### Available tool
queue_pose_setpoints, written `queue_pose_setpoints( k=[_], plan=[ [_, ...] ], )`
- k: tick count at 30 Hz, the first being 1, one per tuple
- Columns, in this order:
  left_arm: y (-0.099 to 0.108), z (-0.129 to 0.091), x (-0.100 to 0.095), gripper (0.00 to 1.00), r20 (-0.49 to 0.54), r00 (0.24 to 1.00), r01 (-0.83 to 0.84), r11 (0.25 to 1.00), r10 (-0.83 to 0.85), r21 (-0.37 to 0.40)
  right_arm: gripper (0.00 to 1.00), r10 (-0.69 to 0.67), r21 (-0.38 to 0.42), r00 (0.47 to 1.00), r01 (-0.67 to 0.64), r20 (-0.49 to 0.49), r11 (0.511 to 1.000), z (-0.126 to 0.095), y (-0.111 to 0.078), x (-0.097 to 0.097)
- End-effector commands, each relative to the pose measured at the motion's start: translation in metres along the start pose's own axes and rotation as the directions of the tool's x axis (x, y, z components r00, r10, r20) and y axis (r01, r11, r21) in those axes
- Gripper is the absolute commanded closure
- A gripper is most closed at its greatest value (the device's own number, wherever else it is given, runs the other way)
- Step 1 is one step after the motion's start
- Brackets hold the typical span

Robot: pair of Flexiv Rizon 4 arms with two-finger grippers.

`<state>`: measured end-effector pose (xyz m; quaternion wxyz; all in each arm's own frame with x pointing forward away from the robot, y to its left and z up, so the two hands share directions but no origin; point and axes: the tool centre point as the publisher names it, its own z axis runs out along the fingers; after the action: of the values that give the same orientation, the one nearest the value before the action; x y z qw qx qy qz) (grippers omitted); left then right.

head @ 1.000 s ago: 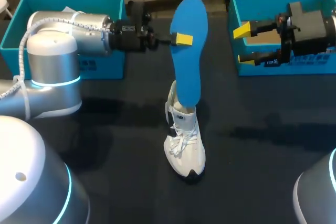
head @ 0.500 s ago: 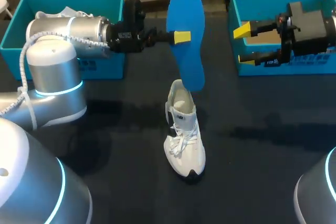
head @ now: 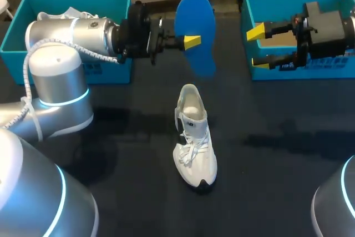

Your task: Take the shoe out of the shoebox, open the shoe tongue, remove and reinsert the insole, then place the shoe into the shoebox

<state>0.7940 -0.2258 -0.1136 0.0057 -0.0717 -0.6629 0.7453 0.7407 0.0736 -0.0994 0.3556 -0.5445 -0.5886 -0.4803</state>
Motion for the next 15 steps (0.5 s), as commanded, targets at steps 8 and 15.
queue_pose_setpoints(
  k=[8,15],
  plan=[
    [0.0011,-0.0038,-0.0073,1.0,0.018,0.782,-0.623,0.782,0.623,-0.014,0.0,0.0,-0.001,1.0,0.0,0.001,1.0,0.0017,0.0006,0.0001],
    [0.0011,-0.0038,-0.0073,1.0,0.018,0.782,-0.623,0.782,0.623,-0.014,0.0,0.0,-0.001,1.0,0.0,0.001,1.0,0.0017,0.0006,0.0001]
  ],
)
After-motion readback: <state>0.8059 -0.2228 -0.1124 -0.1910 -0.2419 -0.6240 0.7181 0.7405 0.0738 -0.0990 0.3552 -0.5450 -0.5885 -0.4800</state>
